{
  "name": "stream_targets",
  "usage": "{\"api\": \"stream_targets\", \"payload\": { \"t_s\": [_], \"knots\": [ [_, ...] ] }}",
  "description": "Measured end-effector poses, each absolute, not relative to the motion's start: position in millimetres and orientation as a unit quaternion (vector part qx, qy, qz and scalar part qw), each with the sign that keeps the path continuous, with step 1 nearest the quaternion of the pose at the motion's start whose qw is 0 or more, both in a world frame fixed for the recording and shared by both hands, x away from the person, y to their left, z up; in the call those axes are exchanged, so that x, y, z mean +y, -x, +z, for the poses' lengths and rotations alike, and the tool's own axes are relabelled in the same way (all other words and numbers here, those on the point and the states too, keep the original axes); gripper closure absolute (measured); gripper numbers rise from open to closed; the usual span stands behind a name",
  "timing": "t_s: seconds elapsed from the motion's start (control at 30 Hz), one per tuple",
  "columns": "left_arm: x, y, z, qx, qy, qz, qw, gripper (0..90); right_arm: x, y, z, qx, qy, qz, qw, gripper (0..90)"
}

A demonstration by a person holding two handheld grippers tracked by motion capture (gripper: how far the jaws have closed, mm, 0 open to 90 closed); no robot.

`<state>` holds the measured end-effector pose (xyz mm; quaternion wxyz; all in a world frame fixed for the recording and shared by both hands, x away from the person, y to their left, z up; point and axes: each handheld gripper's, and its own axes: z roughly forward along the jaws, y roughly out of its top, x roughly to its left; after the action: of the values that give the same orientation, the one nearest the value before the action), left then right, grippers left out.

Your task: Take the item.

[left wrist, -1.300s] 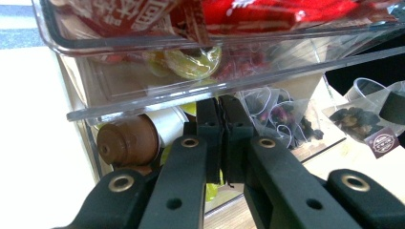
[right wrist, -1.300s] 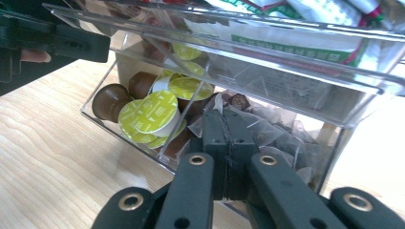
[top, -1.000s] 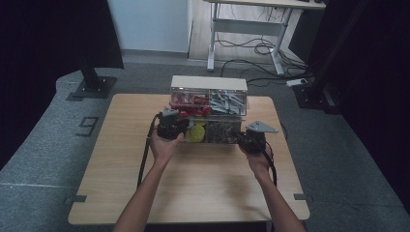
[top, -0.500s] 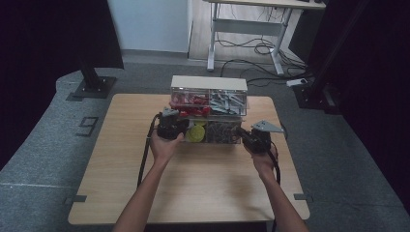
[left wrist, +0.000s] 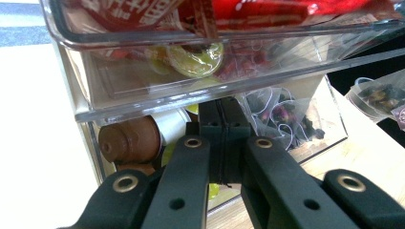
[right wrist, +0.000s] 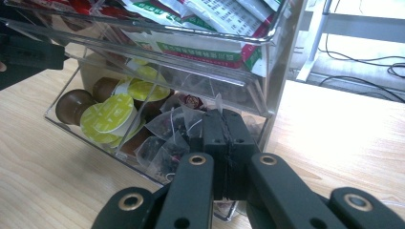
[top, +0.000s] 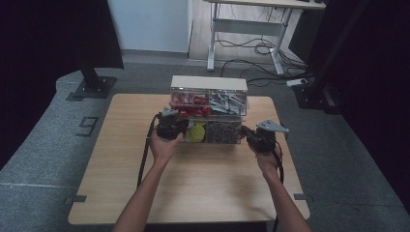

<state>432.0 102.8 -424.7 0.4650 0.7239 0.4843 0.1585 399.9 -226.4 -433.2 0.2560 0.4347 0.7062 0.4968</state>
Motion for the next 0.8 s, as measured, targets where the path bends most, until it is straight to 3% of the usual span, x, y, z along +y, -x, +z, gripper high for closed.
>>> {"api": "stream_targets", "payload": {
  "t_s": [0.8],
  "knots": [
    [103,-431,-425,0.486,-0.722,0.16,0.465,89.9,-245,-405,-431,0.699,-0.452,0.484,0.269,88.7]
  ]
}}
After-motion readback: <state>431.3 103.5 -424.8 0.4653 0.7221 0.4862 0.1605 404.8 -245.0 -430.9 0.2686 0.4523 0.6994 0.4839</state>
